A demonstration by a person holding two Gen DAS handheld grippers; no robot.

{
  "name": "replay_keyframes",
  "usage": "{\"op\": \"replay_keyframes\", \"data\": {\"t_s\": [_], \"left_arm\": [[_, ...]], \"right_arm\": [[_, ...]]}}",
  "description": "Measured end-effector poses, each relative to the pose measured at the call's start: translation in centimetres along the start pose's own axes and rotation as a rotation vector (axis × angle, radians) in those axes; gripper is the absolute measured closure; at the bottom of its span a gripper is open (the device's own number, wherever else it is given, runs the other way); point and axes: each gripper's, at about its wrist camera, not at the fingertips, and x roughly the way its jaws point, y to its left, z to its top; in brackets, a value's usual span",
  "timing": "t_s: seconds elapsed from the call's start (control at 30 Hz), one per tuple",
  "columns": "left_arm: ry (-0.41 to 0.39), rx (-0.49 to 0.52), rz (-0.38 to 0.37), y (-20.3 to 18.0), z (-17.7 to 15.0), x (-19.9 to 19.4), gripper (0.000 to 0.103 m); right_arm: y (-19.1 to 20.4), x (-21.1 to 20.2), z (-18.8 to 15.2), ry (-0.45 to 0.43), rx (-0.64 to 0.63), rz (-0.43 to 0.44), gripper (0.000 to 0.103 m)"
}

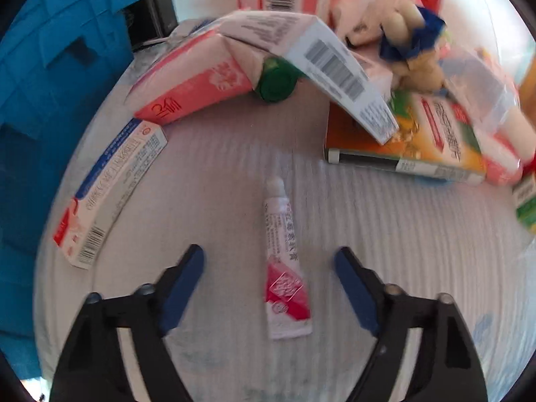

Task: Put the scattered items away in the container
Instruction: 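Grasp the white-red ointment tube with the left tool while the right tool grasps the green box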

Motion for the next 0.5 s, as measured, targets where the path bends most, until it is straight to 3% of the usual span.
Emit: {"op": "replay_keyframes", "data": {"t_s": [0.1, 0.23, 0.4, 0.5], "left_arm": [[-0.016, -0.01, 0.003, -0.4, -0.4, -0.3, 0.043], [-0.031, -0.025, 0.011, -0.5, -1.1, -0.4, 0.043], [-0.009, -0.048, 0.026, -0.1, -1.2, -0.5, 0.043], [-0.007, -0.058, 0.033, 0.2, -1.4, -0.6, 0.043]], "right_arm": [[-1.0, 1.6, 1.6, 0.001, -0.021, 0.011, 0.0], [-1.2, 3.0, 3.2, -0.028, -0.057, 0.006, 0.0], [0.8, 3.5, 2.6, -0.007, -0.089, 0.147, 0.0], [3.8, 3.3, 0.6, 0.055, -0.156, 0.277, 0.0]]}}
